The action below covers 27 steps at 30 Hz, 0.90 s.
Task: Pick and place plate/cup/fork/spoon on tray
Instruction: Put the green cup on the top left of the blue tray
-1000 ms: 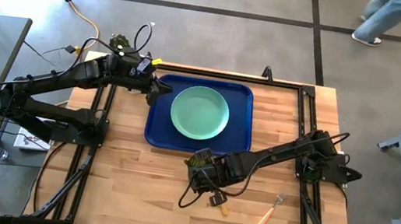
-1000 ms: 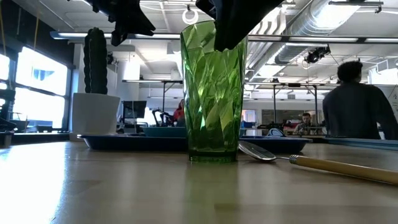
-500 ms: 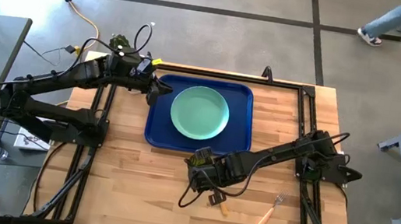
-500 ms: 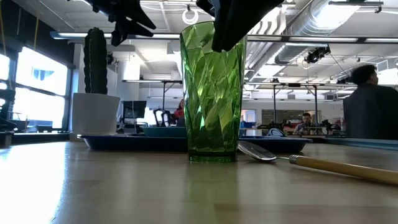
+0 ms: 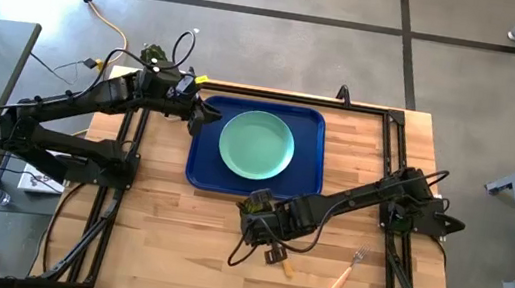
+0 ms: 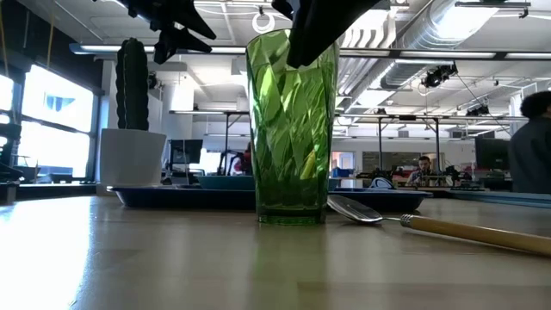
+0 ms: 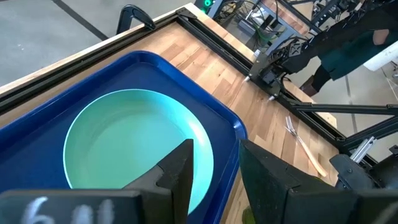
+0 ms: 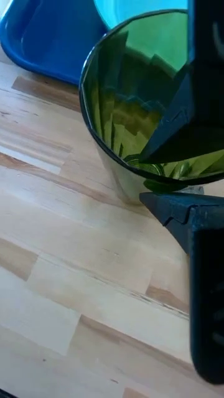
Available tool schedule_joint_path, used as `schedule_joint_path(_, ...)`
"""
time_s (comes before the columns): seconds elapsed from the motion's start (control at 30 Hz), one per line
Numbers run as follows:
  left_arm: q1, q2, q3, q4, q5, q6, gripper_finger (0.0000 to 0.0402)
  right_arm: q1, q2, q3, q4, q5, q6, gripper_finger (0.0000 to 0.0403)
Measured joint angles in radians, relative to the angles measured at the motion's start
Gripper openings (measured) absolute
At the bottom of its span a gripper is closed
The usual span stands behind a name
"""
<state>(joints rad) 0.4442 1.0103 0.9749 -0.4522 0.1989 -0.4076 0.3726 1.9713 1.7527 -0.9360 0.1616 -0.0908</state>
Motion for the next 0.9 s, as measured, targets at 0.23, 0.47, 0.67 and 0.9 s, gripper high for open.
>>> schedule_joint_path(0.23, 0.000, 0.000, 0.000, 0.000, 0.000, 0.017, 0.0120, 0.001, 0.000, 0.000, -0.001, 0.001, 0.052, 0.0076)
schedule_joint_path(0.47, 0.000, 0.000, 0.000, 0.000, 0.000, 0.017, 0.0120, 0.001, 0.000, 0.000, 0.004, 0.002, 0.138, 0.0076)
schedule_joint_path(0.67, 0.000, 0.000, 0.000, 0.000, 0.000, 0.018, 0.0122, 0.001, 0.000, 0.000, 0.022, 0.015, 0.157, 0.0076)
schedule_joint_path(0.9, 0.000, 0.000, 0.000, 0.000, 0.000, 0.017, 0.0122, 0.001, 0.000, 0.000, 0.022, 0.015, 0.179, 0.0088)
